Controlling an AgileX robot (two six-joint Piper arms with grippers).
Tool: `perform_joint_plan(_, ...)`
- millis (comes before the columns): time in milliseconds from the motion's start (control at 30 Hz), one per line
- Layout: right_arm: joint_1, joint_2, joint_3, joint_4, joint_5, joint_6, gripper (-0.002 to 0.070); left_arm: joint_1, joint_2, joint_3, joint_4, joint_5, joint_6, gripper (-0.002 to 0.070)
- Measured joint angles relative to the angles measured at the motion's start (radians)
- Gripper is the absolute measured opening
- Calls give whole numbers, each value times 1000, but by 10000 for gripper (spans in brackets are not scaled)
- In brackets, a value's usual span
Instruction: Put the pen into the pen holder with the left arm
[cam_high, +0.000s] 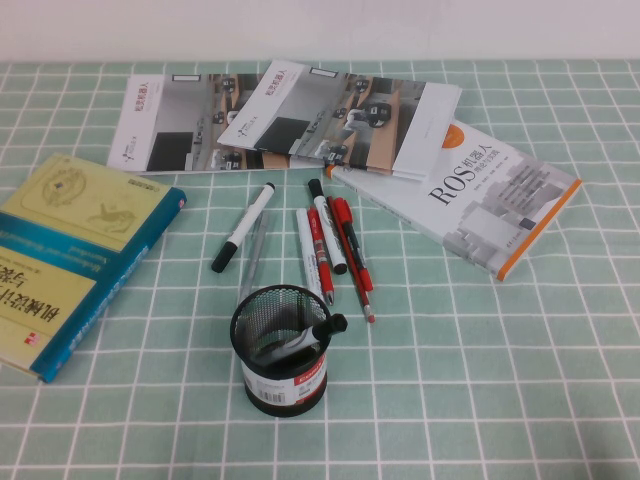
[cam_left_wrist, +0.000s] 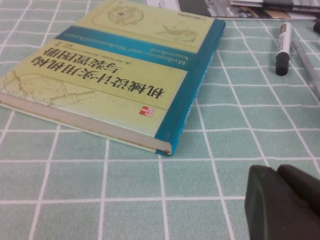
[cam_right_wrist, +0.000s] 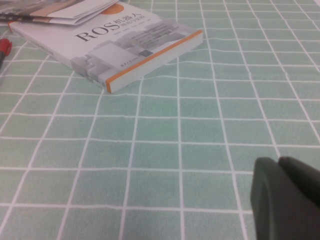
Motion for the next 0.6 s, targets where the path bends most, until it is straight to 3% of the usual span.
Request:
perform_joint_plan(433, 0, 0, 0, 0, 0, 0, -20, 0, 0, 2, 9, -32, -9, -2)
perform_joint_plan(600, 0, 0, 0, 0, 0, 0, -20, 0, 0, 4, -117, -130, -99, -2)
